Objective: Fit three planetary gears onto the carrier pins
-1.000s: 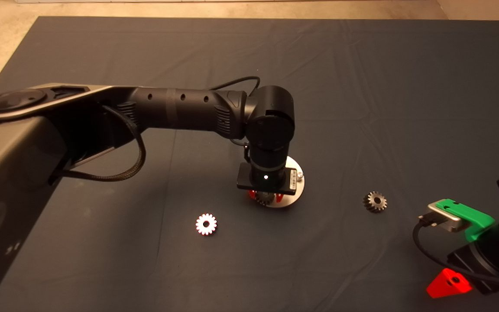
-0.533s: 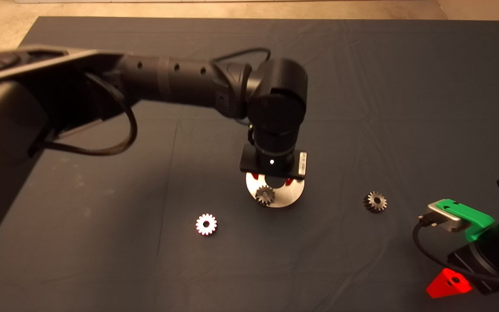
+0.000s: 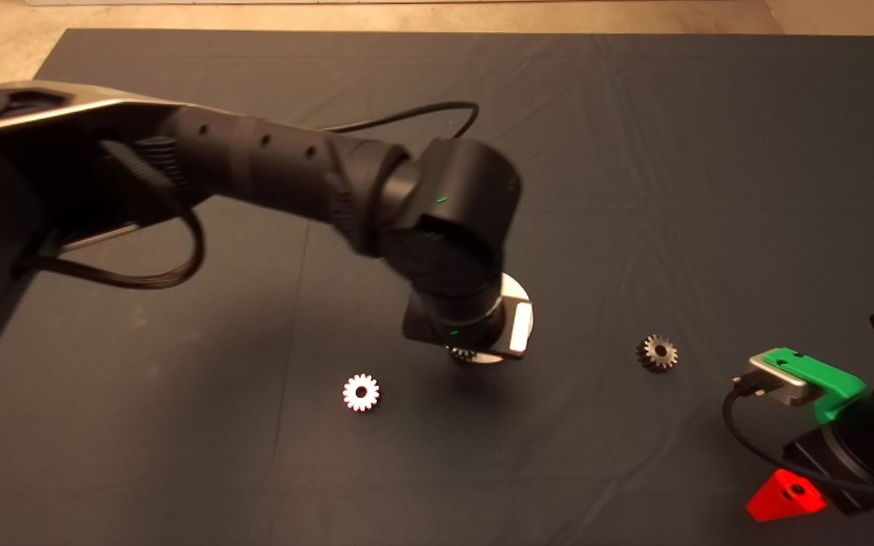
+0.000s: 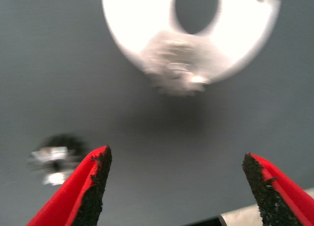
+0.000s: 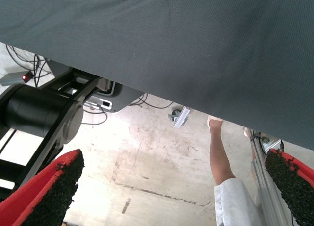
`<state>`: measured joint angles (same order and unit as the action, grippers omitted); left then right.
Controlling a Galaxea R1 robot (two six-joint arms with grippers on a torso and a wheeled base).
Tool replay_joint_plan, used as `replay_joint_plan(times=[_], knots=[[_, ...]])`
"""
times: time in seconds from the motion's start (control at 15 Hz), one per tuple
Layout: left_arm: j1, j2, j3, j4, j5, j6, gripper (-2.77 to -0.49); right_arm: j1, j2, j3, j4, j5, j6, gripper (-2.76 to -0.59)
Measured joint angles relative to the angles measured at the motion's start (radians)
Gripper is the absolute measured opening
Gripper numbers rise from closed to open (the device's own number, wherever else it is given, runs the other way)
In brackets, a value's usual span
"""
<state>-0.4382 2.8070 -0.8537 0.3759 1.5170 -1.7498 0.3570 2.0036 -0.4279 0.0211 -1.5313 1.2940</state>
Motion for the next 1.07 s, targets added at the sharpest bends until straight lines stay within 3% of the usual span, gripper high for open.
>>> replay_joint_plan(times=[0.13,0.2,0.27,0.4,0.6,0.8,1.07], knots=[[0.0,-0.13,0.068,0.038,0.006,-0.015,-1.3,0.0,0.0,-0.001,0.0,0.0,0.0,-0.61],[0.0,-0.182,0.097,0.042,0.015,-0.02,-1.23,0.0,0.0,-0.001,0.0,-0.001,0.0,-0.61],[0.0,-0.209,0.127,0.048,0.021,-0.024,-1.22,0.0,0.001,-0.001,0.0,0.0,0.0,-0.61],[0.0,-0.231,0.188,0.062,0.014,-0.043,-1.1,0.0,0.003,-0.001,0.0,0.002,-0.003,-0.61],[0.003,-0.282,0.257,0.11,0.004,-0.065,-1.01,-0.005,0.0,-0.001,0.0,-0.003,-0.007,-0.61],[0.059,-0.308,0.292,0.162,0.013,-0.086,-0.81,-0.005,0.003,-0.001,0.0,0.0,-0.008,-0.61],[0.173,-0.311,0.325,0.265,0.008,-0.098,-0.73,-0.005,0.002,-0.001,0.0,-0.002,-0.01,-0.61]])
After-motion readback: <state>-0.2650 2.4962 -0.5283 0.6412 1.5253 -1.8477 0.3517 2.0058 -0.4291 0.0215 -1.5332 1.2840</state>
